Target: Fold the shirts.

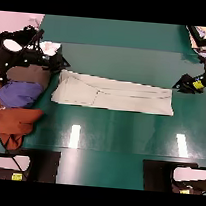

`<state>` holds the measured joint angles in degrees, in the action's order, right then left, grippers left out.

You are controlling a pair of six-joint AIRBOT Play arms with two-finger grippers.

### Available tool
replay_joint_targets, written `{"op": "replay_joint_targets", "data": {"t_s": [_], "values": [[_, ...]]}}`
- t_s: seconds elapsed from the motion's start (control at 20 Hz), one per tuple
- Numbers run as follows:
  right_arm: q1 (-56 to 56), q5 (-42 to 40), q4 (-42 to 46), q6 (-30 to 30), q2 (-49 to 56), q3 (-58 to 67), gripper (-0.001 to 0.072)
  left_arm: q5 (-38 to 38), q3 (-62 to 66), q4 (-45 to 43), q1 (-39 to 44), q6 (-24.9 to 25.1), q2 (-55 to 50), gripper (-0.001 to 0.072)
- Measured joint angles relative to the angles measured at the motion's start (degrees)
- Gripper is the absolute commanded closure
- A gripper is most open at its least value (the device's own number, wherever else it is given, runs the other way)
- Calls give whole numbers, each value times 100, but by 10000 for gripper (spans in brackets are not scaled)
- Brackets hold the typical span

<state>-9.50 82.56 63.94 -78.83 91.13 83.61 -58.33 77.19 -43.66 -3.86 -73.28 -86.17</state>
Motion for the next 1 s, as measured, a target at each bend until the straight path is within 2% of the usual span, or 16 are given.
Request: {"op": "replay_joint_targets", "data": {"t_s": [0.05, 0.1, 0.15, 0.2, 0.5, 0.55, 0.65, 0.75, 0.85, 1.0], "values": [[-87, 46, -37, 70, 0, -68, 263, -46, 127, 11, 11, -7, -39, 367], [-195, 98, -57, 155, -11, -192, 255, -151, 225, 0, 24, -11, -72, 638], [-308, 140, -68, 234, -37, -330, 212, -262, 293, 0, 44, -11, -92, 683], [-437, 162, -101, 315, -66, -496, 121, -376, 345, 11, 76, -9, -109, 684], [-911, 181, -595, 793, 83, -1471, 146, -577, 455, -28, 660, 11, -146, 684], [-894, 155, -695, 859, 160, -1561, 193, -529, 461, -55, 809, 9, -153, 684], [-743, 105, -901, 944, 299, -1672, 362, -463, 470, -98, 1119, -42, -212, 685], [-584, -66, -946, 1003, 372, -1720, 623, -417, 472, -149, 1394, -120, -334, 685], [-424, -208, -964, 1062, 409, -1683, 698, -354, 472, -195, 1648, -229, -525, 685], [-302, -173, -1001, 1163, 260, -1403, 698, -157, 503, -201, 1996, -369, -813, 685]]}}
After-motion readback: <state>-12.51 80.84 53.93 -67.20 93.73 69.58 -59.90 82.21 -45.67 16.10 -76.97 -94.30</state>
